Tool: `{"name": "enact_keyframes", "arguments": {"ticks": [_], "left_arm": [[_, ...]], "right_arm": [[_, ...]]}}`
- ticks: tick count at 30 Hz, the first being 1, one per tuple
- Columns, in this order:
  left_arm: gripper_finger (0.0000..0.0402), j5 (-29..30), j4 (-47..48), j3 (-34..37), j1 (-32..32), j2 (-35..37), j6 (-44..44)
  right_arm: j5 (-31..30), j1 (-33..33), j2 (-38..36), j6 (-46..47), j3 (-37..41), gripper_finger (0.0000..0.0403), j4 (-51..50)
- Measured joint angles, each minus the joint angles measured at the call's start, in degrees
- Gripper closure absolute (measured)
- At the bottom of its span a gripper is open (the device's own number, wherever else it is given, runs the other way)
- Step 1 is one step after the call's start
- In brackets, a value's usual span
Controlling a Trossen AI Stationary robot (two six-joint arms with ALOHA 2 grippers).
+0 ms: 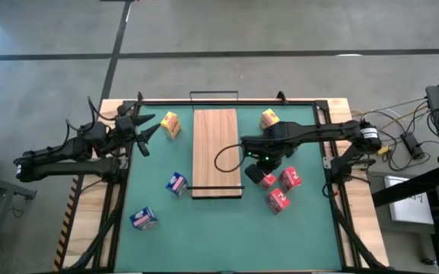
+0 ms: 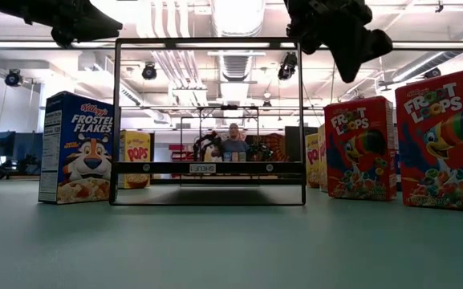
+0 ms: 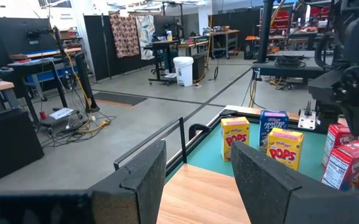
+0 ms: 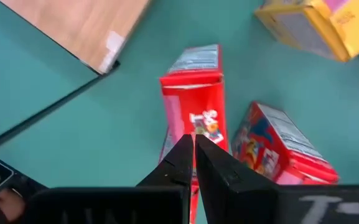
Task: Stack cereal on shelf
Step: Put the top left red cereal box on the shelf
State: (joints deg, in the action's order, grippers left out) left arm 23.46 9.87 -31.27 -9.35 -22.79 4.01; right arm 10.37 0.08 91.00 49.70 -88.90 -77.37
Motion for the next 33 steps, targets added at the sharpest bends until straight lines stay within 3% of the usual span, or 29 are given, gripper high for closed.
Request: {"name": "enact_keyframes", "arguments": {"ticks": [6, 15, 20, 25, 33], "left_arm": [[0.0237, -0.02, -0.02, 0.00, 0.00, 0.00, 0.01], [0.0237, -0.03, -0.02, 0.00, -0.01, 0.00, 0.02], [0.0237, -0.04, -0.02, 0.00, 0.00, 0.00, 0.01], [0.0237, -0.04, -0.02, 0.00, -0.01, 0.00, 0.06], [0.0237, -0.04, -0.02, 0.00, -0.02, 0.00, 0.15]], "right_arm": [[0.20, -0.73, -0.13, 2.14, 0.02, 0.0360, -0.18], [-1.35, -2.89, 0.00, -2.14, 0.06, 0.0203, -0.35], [-4.58, -5.28, 0.00, -4.53, 0.98, 0.0145, -0.31], [-8.43, -7.48, 0.01, -3.89, 1.67, 0.0132, -0.27], [-11.97, -8.10, 0.02, -3.11, 2.08, 0.0145, 0.11]]}}
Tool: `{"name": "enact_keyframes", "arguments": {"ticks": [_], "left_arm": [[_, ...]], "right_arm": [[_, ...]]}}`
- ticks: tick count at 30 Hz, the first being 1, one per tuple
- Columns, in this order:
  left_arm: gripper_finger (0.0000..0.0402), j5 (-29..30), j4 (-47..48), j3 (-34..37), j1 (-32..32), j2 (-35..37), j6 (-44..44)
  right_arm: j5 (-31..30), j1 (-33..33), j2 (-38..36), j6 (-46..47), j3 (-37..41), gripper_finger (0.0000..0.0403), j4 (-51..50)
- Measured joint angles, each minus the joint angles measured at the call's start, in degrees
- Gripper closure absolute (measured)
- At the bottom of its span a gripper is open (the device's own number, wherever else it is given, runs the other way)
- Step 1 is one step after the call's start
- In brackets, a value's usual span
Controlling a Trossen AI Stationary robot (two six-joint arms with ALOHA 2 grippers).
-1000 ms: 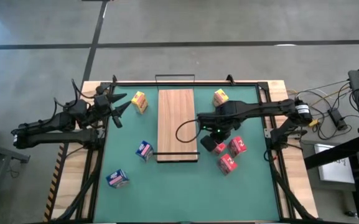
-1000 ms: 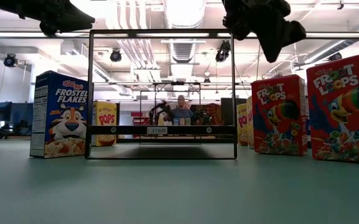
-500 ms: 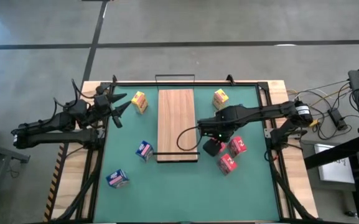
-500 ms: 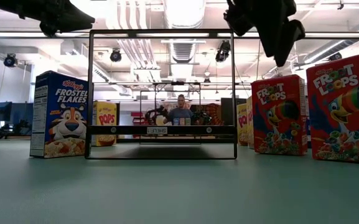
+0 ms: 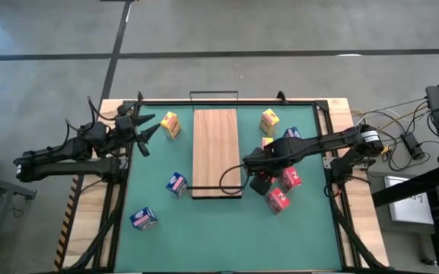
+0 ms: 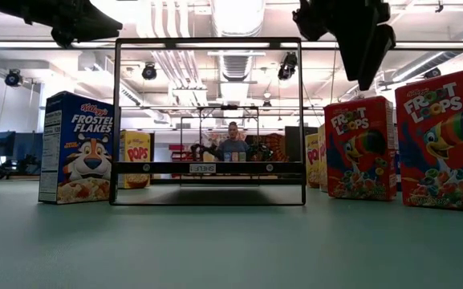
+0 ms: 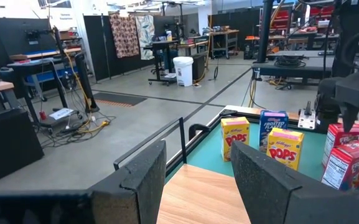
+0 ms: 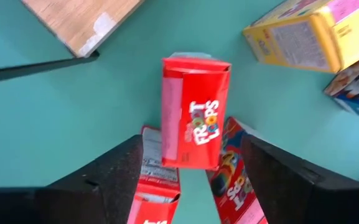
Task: Stack cereal on shelf
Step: Put the top left red cereal box on the shelf
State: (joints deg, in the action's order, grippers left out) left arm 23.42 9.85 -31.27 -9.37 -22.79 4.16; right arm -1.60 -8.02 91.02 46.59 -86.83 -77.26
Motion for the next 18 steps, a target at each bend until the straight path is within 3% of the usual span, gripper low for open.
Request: {"name": "enact_keyframes", "arguments": {"ticks": [18], "left_arm": [[0.0237, 0.00, 0.02, 0.00, 0.00, 0.00, -0.11]], "right_arm": [[-0.08, -0.02, 0.07, 0.33, 7.80, 0.0152, 9.08]]}}
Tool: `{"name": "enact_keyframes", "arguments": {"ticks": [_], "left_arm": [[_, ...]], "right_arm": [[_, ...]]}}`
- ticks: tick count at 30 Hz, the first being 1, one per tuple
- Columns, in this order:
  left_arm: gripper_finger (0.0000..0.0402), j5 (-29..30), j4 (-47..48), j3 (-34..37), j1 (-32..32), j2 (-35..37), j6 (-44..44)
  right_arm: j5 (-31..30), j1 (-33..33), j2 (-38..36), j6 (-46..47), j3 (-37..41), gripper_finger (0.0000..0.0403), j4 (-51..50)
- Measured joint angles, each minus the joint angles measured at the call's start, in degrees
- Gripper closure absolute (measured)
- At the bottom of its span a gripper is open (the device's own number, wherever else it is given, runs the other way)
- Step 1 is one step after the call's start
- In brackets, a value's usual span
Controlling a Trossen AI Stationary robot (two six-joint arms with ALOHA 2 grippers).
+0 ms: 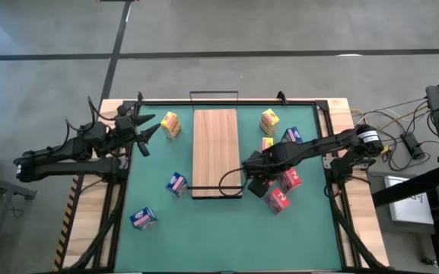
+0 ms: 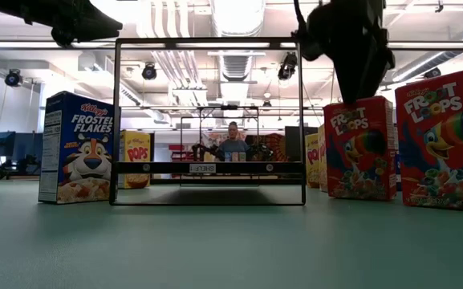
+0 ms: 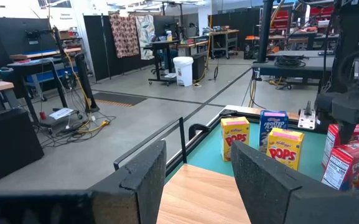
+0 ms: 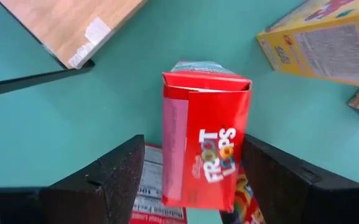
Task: Stack cereal on shelf
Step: Put the top left red cereal box on the shelf
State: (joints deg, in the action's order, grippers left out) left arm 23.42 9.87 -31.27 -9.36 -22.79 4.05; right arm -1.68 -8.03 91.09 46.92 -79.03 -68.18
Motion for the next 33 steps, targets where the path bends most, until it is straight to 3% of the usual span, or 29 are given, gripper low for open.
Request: {"name": "enact_keyframes", "arguments": {"ticks": [18, 33], "left_arm": [[0.0237, 0.00, -0.02, 0.00, 0.00, 0.00, 0.20], [0.0237, 0.00, -0.02, 0.00, 0.00, 0.02, 0.20]], "right_arm": [[-0.91, 0.02, 0.00, 2.18, 1.29, 0.0223, 1.22], [0.60, 0.20, -0.18, 5.75, -0.86, 0.0228, 1.04]]}}
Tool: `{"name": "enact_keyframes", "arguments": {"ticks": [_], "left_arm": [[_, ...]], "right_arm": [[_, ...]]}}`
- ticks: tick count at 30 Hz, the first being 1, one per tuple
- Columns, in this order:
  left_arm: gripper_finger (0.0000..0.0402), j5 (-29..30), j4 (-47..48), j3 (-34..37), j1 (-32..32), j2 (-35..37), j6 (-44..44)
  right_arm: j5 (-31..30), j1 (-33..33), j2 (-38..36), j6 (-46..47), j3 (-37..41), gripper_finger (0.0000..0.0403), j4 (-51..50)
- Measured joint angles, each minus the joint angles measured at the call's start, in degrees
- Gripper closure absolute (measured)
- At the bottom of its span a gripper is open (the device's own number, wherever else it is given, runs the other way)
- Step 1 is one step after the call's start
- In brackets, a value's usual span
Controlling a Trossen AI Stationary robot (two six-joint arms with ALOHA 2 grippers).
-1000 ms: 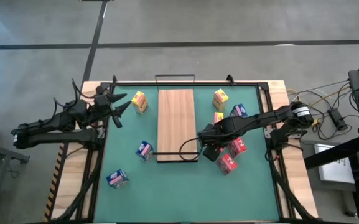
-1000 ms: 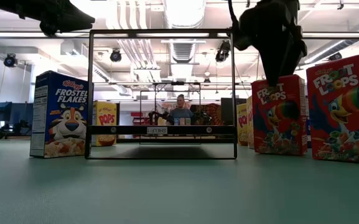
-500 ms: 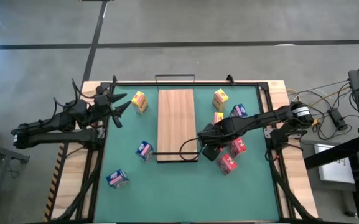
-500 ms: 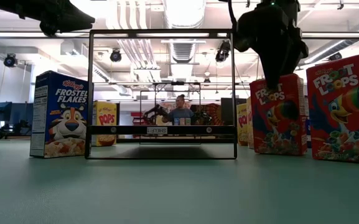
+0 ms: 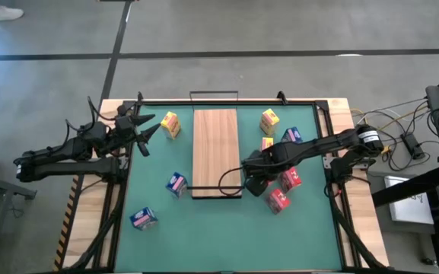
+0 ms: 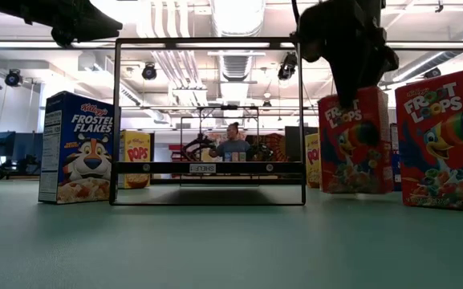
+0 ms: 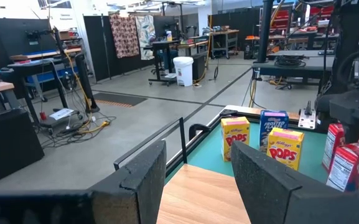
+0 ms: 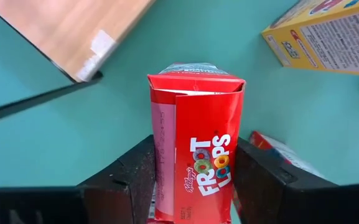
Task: Stack cereal on shelf
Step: Put the top left red cereal box on the shelf
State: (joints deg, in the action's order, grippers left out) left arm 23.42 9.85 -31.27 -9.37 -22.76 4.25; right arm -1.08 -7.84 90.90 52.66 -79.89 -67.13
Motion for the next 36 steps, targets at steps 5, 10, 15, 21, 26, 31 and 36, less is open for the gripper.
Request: {"name": "enact_keyframes", "arguments": {"ticks": [5, 10, 15, 21, 26, 31, 36], "left_arm": [[0.0237, 0.01, 0.00, 0.00, 0.01, 0.00, 0.01], [0.0237, 0.00, -0.04, 0.00, 0.00, 0.02, 0.02], [0.0237, 0.00, -0.15, 0.00, 0.01, 0.02, 0.02], [0.0237, 0.02, -0.39, 0.00, 0.02, 0.02, 0.83], [0.0237, 0.00, -0.39, 0.00, 0.02, 0.02, 1.01], [0.0237, 0.00, -0.73, 0.00, 0.02, 0.02, 1.29], [0.0237, 0.00, -0.81, 0.00, 0.00, 0.02, 1.31]], "right_arm": [[0.07, 0.14, -0.06, 1.93, -2.68, 0.0227, -1.92], [0.15, 1.09, -0.14, 4.29, -7.27, 0.0228, -5.91], [0.04, 2.72, -0.14, 4.49, -12.48, 0.0227, -6.60], [-1.33, 6.76, -0.14, 4.42, -19.66, 0.0227, -8.17], [-3.39, 11.06, -0.14, 3.75, -24.64, 0.0227, -7.46], [-3.50, 15.64, 1.22, -1.92, -28.20, 0.0227, -2.69], [-3.03, 18.66, 6.52, -7.50, -34.37, 0.0227, -0.84]]}}
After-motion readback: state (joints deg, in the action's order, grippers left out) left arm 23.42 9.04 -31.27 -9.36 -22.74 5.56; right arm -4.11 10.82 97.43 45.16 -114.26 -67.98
